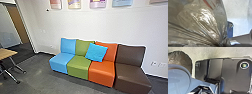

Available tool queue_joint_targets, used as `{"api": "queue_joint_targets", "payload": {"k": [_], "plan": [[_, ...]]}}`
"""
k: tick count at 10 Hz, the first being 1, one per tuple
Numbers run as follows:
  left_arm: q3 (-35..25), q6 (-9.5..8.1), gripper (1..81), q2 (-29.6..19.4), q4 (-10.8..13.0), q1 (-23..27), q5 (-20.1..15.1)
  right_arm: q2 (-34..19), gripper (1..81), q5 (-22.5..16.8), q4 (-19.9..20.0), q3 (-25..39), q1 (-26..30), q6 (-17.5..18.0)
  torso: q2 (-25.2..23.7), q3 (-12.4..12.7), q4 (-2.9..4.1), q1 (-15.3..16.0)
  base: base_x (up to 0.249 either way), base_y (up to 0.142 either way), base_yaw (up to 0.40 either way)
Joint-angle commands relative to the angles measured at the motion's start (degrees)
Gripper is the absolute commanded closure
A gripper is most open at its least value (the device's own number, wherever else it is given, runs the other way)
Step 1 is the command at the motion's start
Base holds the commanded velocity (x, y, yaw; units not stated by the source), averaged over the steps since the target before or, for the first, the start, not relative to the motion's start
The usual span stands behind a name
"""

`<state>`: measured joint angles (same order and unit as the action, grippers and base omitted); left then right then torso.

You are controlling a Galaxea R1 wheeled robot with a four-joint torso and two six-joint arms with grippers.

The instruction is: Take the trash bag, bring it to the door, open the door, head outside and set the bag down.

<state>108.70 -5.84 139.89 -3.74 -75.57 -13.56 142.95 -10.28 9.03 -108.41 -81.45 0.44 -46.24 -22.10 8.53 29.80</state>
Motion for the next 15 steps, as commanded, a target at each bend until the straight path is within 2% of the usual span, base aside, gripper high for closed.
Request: {"api": "queue_joint_targets", "payload": {"k": [1,3,5,6,9,11,12,13,15], "plan": [[4.23,0.47,81.1,1.62,0.84,0.38,-0.25,-0.44,1.0,-3.87,-0.59,-1.00,2.11,-0.26,5.49,0.00,0.00,-3.54,0.000,0.000,0.000],[8.46,0.48,81.1,4.35,1.11,-1.03,2.13,0.87,1.0,-3.87,-1.04,-2.06,1.85,-0.26,9.49,0.00,0.00,-6.12,0.000,0.000,0.000],[13.12,0.48,81.1,7.78,1.72,-1.91,2.22,2.55,1.0,-3.87,-1.04,-3.55,1.77,-0.26,13.45,4.42,0.00,-8.68,0.000,0.000,0.000],[15.65,0.48,81.1,9.61,2.42,-2.17,2.22,3.94,1.0,-3.87,-1.12,-4.94,1.50,-0.26,14.93,5.13,0.00,-9.64,0.000,0.000,0.000],[17.86,0.48,81.1,12.61,3.39,-2.17,2.13,8.17,1.0,-3.96,-1.39,-11.19,1.06,-0.35,20.57,10.62,0.00,-13.29,0.000,0.000,0.000],[21.79,0.48,81.1,15.40,3.74,-2.17,1.87,9.40,1.0,-3.88,-2.35,-13.39,0.45,-0.35,24.44,14.24,0.00,-15.84,0.000,0.000,0.000],[23.75,0.48,81.1,16.66,3.65,-2.35,1.78,9.58,1.0,-3.87,-2.35,-13.57,0.44,-0.35,26.37,10.69,0.00,-17.11,0.000,0.000,0.000],[25.16,0.48,81.1,17.62,3.57,-2.44,1.78,9.66,1.0,-3.96,-2.44,-13.39,0.44,-0.35,28.22,12.31,0.00,-18.36,0.000,0.000,0.000],[25.24,0.48,81.1,17.71,3.57,-2.53,1.78,10.10,1.0,-3.96,-2.35,-13.57,0.80,-0.35,31.08,13.22,0.00,-20.24,0.000,0.000,0.000]]}}
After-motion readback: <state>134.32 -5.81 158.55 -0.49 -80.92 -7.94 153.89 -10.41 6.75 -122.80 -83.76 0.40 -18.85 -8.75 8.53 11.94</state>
